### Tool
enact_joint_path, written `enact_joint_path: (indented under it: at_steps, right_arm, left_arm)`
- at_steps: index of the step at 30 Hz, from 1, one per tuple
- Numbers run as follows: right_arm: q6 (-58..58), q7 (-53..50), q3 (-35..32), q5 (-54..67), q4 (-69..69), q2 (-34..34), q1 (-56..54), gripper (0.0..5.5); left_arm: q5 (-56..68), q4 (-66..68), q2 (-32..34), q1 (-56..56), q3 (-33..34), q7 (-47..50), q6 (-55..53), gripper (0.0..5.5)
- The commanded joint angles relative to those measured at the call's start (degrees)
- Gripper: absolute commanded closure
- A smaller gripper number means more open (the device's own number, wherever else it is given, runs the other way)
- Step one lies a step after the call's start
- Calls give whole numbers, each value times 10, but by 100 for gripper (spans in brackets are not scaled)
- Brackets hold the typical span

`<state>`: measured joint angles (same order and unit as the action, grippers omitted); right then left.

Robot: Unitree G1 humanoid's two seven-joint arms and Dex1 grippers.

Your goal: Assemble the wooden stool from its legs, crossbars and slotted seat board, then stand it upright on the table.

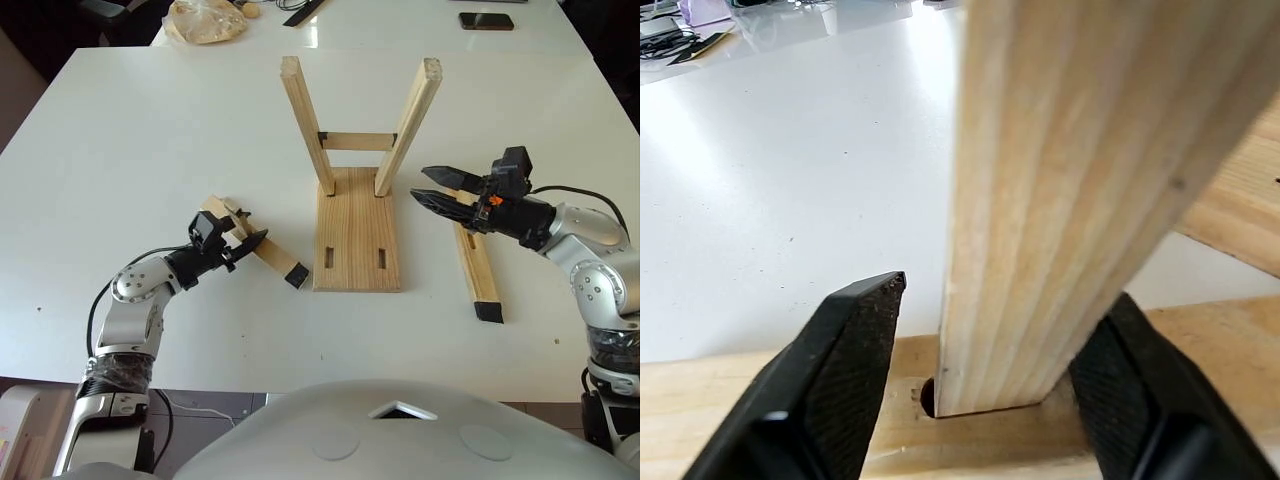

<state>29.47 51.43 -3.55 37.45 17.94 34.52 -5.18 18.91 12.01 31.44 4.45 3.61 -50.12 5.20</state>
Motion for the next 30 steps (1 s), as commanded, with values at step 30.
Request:
enact_joint_path:
  at_steps: [30]
  right_arm:
    - [-11, -8, 2, -14, 16, -8, 12, 321]
  left_arm:
    - [239, -330, 26, -136, 112, 131, -328, 266]
